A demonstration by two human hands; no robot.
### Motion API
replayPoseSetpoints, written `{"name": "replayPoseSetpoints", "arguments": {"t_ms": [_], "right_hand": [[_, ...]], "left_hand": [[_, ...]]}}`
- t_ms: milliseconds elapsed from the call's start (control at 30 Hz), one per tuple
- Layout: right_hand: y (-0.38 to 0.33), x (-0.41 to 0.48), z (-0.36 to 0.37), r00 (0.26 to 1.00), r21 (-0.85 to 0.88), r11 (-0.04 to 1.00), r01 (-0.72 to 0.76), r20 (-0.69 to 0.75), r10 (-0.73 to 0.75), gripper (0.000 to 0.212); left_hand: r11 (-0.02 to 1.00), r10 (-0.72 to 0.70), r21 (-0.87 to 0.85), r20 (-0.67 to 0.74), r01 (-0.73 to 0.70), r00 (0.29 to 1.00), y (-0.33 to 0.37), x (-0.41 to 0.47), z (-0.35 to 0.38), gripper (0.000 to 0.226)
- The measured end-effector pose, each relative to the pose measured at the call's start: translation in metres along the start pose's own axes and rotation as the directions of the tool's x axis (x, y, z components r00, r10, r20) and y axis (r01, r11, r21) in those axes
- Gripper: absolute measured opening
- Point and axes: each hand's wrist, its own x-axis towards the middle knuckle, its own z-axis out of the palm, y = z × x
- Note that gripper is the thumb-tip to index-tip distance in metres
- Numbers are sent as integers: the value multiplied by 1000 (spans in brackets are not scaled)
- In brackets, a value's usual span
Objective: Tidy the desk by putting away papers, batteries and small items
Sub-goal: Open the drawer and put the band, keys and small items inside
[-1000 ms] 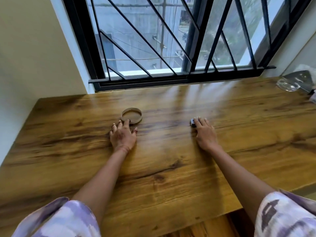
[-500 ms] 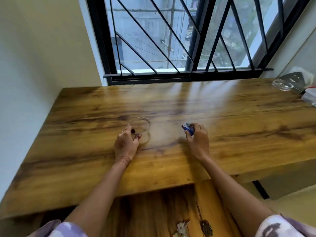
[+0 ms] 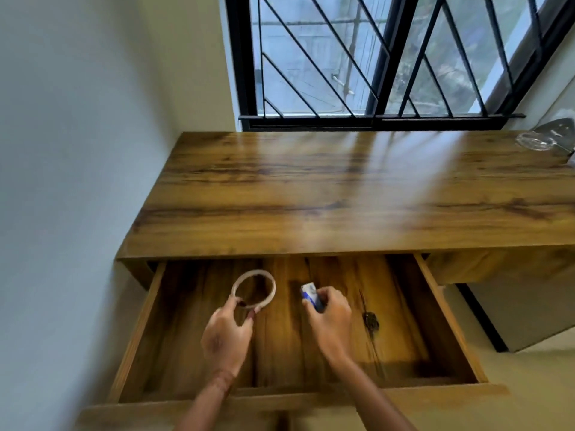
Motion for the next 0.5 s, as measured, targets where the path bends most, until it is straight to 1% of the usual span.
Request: {"name": "replayPoseSetpoints", "arguments": {"t_ms": [100,133,200,367,500], "right_hand": [[6,-20,15,990,-18,992,-124,72,125,20],[9,-23,20,982,-48,986,-160,96,164,22],[10,-24,28,968,-129,971,-201,129,217,26],[7,-15,42,959,-312,932,-186,151,241,36],[10,-16,49,956,-367,920,-138,193,220,46]], "left_hand": [[990,-138,28,142,136,980,-16,-15,-1,42],[988,-156,42,180,151,971,-19,-16,0,41],[986,-161,73,212,148,964,-23,-15,2,37],[977,-177,164,240,140,954,-29,-8,12,29],[953,-234,254,280,164,931,-33,-5,15,23]]}}
